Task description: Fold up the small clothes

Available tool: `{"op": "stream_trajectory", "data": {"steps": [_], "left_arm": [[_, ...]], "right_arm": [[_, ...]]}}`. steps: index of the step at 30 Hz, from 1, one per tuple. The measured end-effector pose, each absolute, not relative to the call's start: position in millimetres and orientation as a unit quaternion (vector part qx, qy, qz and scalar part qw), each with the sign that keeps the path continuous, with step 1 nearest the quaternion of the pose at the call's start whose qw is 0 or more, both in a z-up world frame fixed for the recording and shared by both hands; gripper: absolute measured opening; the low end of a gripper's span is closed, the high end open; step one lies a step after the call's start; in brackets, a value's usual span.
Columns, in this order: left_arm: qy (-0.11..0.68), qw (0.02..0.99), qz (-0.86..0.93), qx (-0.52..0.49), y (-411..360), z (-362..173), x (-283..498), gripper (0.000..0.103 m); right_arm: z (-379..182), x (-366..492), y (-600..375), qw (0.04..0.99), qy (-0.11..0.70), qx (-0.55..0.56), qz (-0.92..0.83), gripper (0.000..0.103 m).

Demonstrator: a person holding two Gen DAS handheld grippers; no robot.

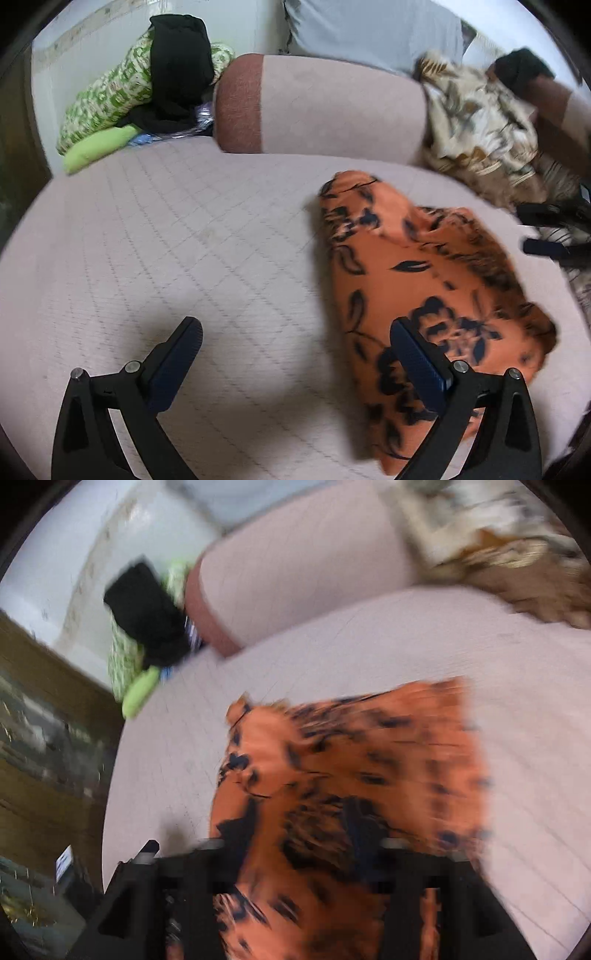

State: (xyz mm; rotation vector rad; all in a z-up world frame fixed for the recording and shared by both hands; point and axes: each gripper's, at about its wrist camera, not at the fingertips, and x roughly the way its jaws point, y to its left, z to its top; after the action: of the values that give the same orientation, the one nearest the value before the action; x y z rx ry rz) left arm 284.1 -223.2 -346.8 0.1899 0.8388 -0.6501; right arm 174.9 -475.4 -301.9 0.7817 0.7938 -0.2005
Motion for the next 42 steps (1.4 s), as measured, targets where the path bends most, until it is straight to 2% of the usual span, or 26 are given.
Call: {"op": "stream_trajectory", "data": {"steps": [3,6,9,12,16,22,27,30,32,34,38,42], "left_arm": [[0.420,0.841,-0.333,0.072,-226.1,-352.5,288.4,0.101],[0.431,0.828,-0.353,0.063,-232.9,-359.6,285.1,0.101],[0.441,0.815,-0.372,0.047,-234.8,-360.3,286.1,0.101],[0.458,0.801,-0.385,0.031,-239.0,-364.8,291.3,0.101],[0.449,0.800,-0.395,0.044,-252.9,-367.6,295.6,0.101],[0.490,0.764,-0.418,0.039,-268.8,-375.4,292.2,0.101],[0.506,0.744,-0.437,0.007,-272.2,-382.3,289.2,0.101],[0.498,0.749,-0.436,0.014,-277.4,-383.0,281.2,0.094],[0.485,0.758,-0.435,0.027,-279.3,-378.3,274.2,0.083],[0.475,0.767,-0.430,0.040,-278.9,-372.4,270.1,0.074],[0.471,0.773,-0.424,0.035,-272.1,-369.0,273.1,0.058],[0.453,0.782,-0.424,0.049,-269.8,-359.9,269.1,0.052]], "right_arm": [[-310.2,132.8,-497.3,0.839,0.350,0.402,-0.107,0.077],[-342.8,113.7,-524.4,0.803,0.342,0.479,-0.095,0.077],[-377.5,124.5,-536.2,0.777,0.357,0.514,-0.067,0.077],[-398.6,142.1,-534.6,0.771,0.393,0.498,-0.061,0.077],[-414.1,149.0,-541.0,0.762,0.369,0.532,-0.018,0.077],[-420.0,161.9,-532.2,0.764,0.357,0.537,0.040,0.081],[-410.7,180.5,-495.4,0.797,0.371,0.475,0.042,0.082],[-405.6,185.5,-478.9,0.805,0.370,0.462,0.034,0.081],[-402.7,185.4,-474.1,0.809,0.374,0.453,0.022,0.076],[-396.8,182.5,-468.1,0.816,0.376,0.438,0.008,0.064],[-382.3,184.6,-453.0,0.833,0.373,0.408,-0.014,0.052],[-365.1,177.9,-445.4,0.850,0.365,0.379,-0.027,0.046]]}}
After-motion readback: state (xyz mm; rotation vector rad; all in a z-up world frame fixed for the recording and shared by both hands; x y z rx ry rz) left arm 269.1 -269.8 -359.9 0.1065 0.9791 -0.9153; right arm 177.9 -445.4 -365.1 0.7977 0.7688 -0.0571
